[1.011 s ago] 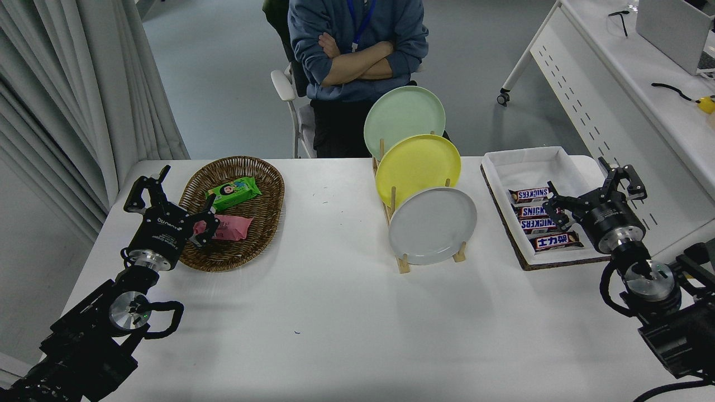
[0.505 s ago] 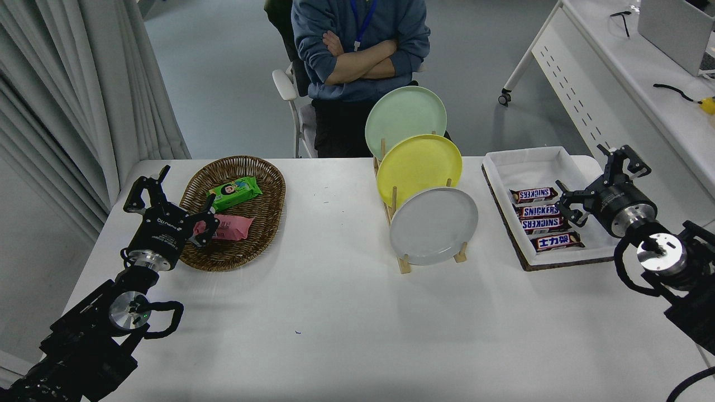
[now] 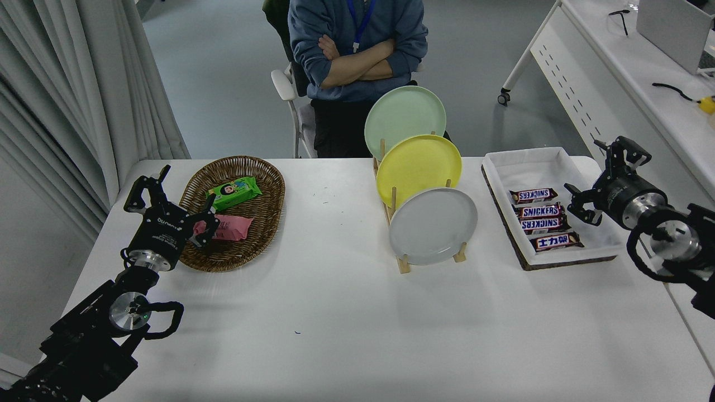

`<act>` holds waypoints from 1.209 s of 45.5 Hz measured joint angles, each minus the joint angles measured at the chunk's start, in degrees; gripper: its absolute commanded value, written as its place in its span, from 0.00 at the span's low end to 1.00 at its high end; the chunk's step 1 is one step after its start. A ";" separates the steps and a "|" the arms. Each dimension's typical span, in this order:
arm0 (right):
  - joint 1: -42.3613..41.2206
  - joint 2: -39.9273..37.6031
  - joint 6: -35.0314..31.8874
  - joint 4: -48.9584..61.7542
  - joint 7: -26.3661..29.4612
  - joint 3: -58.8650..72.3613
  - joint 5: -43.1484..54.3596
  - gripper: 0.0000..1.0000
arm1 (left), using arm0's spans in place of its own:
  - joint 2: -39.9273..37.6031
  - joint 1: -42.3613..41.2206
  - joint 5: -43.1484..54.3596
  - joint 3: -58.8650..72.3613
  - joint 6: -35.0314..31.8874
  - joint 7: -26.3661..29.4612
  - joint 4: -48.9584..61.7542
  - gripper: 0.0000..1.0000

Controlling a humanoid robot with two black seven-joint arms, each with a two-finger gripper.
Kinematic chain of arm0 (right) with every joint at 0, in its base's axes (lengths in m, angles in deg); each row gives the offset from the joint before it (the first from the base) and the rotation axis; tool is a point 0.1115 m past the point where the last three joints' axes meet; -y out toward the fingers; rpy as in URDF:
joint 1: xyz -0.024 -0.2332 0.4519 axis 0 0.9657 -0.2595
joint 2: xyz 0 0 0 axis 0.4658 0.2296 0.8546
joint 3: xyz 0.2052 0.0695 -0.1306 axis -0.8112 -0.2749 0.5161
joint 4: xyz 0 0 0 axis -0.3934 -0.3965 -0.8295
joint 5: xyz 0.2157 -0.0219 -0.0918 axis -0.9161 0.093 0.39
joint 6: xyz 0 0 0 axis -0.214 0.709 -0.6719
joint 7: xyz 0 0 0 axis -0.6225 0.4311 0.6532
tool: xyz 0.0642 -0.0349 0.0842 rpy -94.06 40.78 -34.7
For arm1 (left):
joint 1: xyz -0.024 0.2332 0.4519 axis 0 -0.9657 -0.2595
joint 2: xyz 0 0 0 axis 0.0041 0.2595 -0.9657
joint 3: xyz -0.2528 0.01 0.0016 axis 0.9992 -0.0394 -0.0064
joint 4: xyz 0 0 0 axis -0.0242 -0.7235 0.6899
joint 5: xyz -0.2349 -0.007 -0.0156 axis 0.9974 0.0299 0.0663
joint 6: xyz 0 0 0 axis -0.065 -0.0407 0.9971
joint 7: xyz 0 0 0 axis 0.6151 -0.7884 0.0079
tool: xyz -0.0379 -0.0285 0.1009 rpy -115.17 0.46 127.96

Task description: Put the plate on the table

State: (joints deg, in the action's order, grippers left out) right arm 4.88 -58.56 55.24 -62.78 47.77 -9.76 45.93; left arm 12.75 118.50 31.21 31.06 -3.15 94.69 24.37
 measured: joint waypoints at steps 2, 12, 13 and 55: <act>-0.72 -0.20 -0.01 -0.21 0.00 1.43 -0.11 0.99 | 0.00 0.00 0.00 0.00 0.00 0.00 0.00 1.00; -3.34 -1.14 -0.98 -3.80 0.11 7.64 -0.69 0.99 | 0.00 0.00 0.00 0.00 0.00 0.00 0.03 1.00; -3.61 -1.25 -1.15 -4.27 0.17 8.17 -0.84 0.99 | 0.00 0.00 0.00 0.00 0.00 0.00 0.03 1.00; -11.20 -4.08 2.58 -20.31 12.26 10.70 -12.39 0.99 | 0.00 0.00 0.00 0.00 0.00 0.00 0.01 1.00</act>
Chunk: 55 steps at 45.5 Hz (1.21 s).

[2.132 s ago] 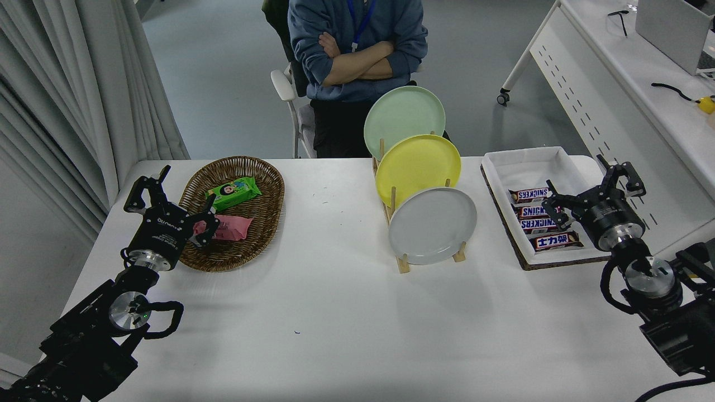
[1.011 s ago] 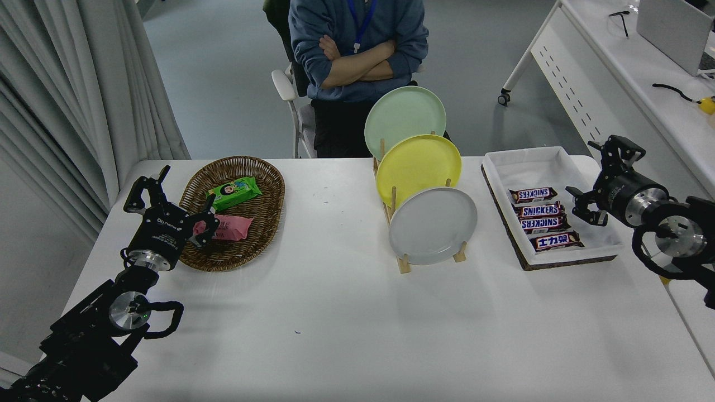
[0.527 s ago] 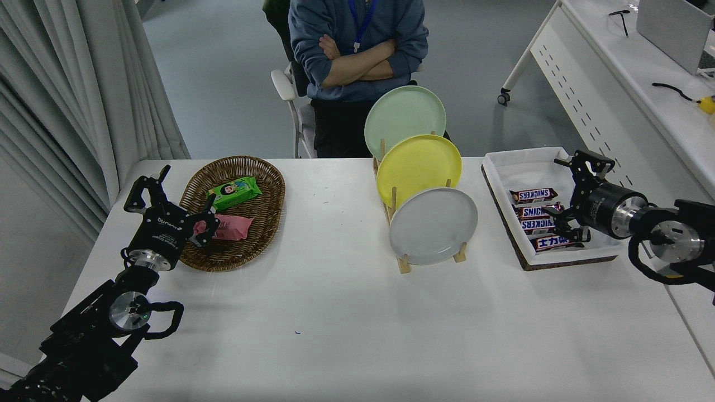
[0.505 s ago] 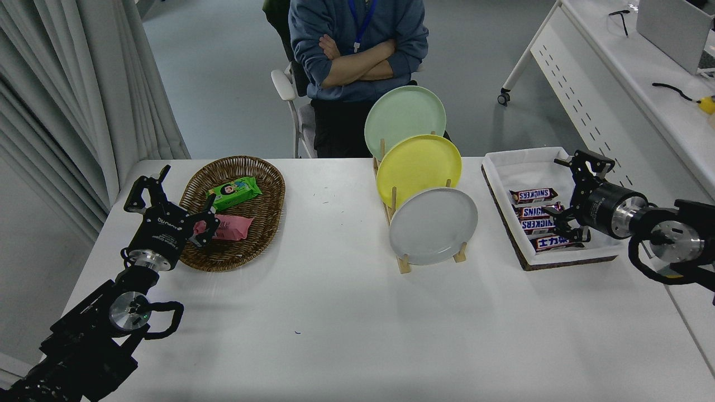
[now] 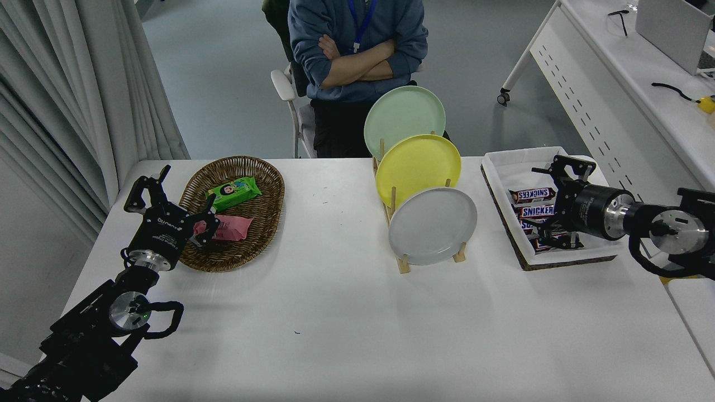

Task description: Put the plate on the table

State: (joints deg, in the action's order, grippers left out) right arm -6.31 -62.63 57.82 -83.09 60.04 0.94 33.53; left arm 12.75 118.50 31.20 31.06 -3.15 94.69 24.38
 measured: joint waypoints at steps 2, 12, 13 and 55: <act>-0.06 0.75 0.75 -0.08 0.16 -0.34 -0.62 0.99 | 0.00 0.00 0.00 0.00 0.00 0.00 0.00 1.00; -0.11 3.35 5.21 -0.40 0.93 -1.40 -3.86 0.99 | 0.00 0.00 0.00 0.00 0.00 0.00 0.00 1.00; -0.12 3.59 5.88 -0.42 1.11 -1.54 -4.27 0.99 | 0.00 0.00 0.00 0.00 0.00 0.00 0.00 1.00; -0.43 12.56 12.63 -1.18 2.64 -7.77 4.29 0.99 | 0.00 0.00 0.00 0.00 0.00 0.00 0.01 1.00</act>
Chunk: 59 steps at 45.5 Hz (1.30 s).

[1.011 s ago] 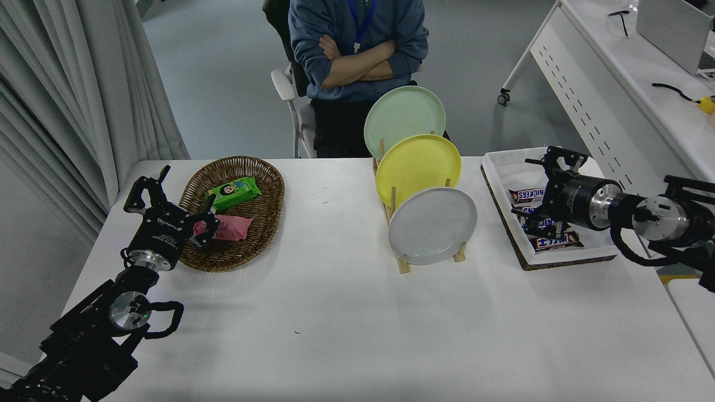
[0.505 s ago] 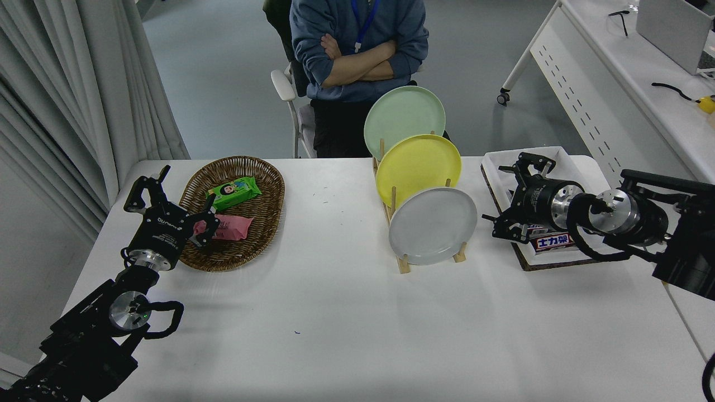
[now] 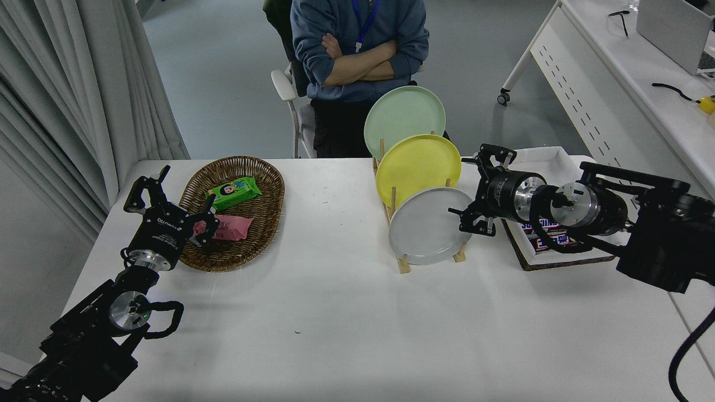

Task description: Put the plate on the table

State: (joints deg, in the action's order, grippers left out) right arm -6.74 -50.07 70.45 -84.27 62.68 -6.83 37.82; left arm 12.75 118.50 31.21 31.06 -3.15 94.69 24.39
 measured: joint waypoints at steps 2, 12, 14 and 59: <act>0.00 0.25 0.01 0.03 0.01 0.00 1.63 0.99 | 0.00 0.00 0.00 0.00 0.00 0.00 0.00 1.00; 0.00 1.17 0.04 1.29 0.02 0.14 7.39 0.99 | 0.00 0.00 0.00 0.00 -0.01 0.00 0.00 1.00; 0.00 1.36 0.05 1.50 0.02 0.16 8.02 0.98 | 0.00 0.00 0.00 0.00 -0.01 0.00 0.00 1.00; -0.21 2.71 2.18 2.59 3.90 -2.02 6.97 0.52 | 0.00 0.00 0.00 0.00 0.00 0.00 -0.02 1.00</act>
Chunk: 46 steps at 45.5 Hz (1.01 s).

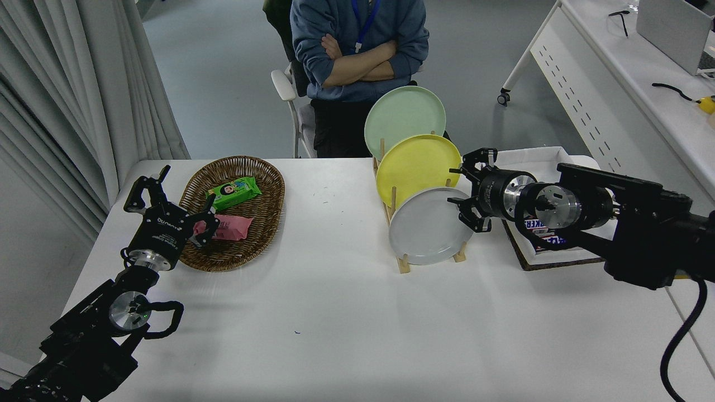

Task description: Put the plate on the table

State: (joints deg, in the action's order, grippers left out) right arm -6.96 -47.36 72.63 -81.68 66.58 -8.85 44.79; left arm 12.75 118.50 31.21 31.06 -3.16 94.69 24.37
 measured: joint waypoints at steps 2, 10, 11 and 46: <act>-0.02 0.21 -0.05 -0.02 0.37 -0.29 -0.36 0.52 | 0.00 0.00 0.00 0.00 0.00 0.00 0.00 1.00; -0.04 0.89 -0.15 -0.04 1.24 -1.00 -1.40 0.45 | 0.00 0.00 0.00 0.00 0.00 0.00 0.00 1.00; -0.04 0.94 -0.15 -0.04 1.30 -1.05 -1.47 0.42 | 0.00 0.00 0.00 0.00 0.01 0.00 0.00 1.00; -0.14 1.57 1.21 1.32 3.35 -2.04 -2.18 0.39 | 0.00 0.00 0.00 0.00 0.01 0.00 0.02 1.00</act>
State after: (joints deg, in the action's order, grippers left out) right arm -7.09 -45.79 73.84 -80.36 69.93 -10.89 42.61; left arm 12.75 118.50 31.21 31.06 -3.14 94.69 24.39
